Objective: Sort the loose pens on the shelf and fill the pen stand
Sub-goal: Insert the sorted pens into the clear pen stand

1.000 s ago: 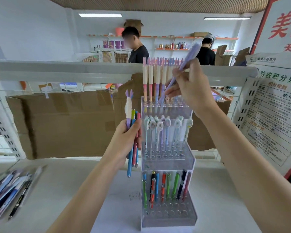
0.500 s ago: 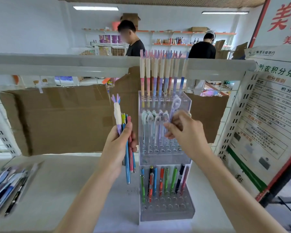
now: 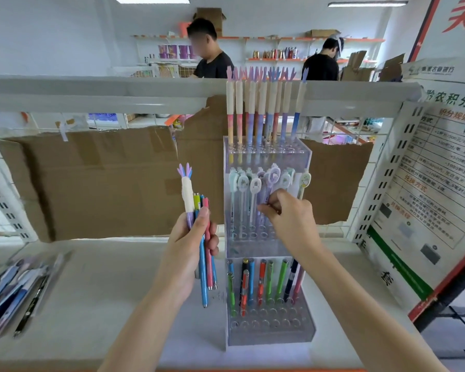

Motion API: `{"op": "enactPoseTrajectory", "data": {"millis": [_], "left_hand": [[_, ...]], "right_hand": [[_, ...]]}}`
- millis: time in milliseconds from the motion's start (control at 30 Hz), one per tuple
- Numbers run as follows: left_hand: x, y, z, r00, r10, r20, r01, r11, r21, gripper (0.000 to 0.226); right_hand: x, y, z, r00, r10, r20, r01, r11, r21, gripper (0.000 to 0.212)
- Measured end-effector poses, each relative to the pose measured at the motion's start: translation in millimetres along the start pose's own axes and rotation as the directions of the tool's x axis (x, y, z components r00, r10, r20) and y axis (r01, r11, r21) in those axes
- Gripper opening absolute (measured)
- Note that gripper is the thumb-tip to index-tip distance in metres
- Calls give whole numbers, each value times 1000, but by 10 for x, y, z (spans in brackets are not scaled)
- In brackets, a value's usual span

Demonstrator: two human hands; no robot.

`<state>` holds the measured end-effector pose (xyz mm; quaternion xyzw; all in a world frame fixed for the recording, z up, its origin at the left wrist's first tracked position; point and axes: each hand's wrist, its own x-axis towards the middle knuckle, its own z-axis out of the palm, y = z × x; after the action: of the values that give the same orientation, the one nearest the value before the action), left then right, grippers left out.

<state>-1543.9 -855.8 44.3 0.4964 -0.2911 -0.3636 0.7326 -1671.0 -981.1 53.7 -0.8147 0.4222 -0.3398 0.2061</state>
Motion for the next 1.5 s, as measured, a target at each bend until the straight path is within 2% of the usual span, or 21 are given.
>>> {"op": "enactPoseTrajectory", "data": {"millis": [433,867,967,1033,1100,1200,1267,1367,1500], "left_hand": [[-33,-43,44,1000,-7,19,7,1000,-12,17],[-138,-67,27,998,-12,67,12,1000,2,17],[-181,-96,25,993,-25,114,25,1000,0,23],[-221,-119,46,987,-31,160,34,999,-19,28],[-259,-130,74,978,-56,203,65,997,-38,32],[-318,-108,87,958,-120,259,147,986,-85,32],[-342,-85,67,944,-151,294,199,970,-138,32],[-357,-85,44,939,-175,297,223,965,-138,34],[-379,-176,43,966,-166,199,177,984,-36,31]], "right_hand": [[-30,8,72,992,-123,20,124,981,-151,20],[-101,42,-1,999,-38,7,38,993,-116,28],[-287,-102,-103,995,-89,-35,90,995,51,16],[-402,-267,-137,992,-104,72,87,976,199,21],[-443,-375,-112,967,-91,237,29,968,250,31],[-419,-392,-95,890,-20,456,-216,861,460,44],[-417,-385,-108,833,-23,553,-335,774,537,41],[-439,-384,-83,825,-21,565,-350,766,540,44],[-485,-413,5,895,12,446,-199,905,376,39]]}}
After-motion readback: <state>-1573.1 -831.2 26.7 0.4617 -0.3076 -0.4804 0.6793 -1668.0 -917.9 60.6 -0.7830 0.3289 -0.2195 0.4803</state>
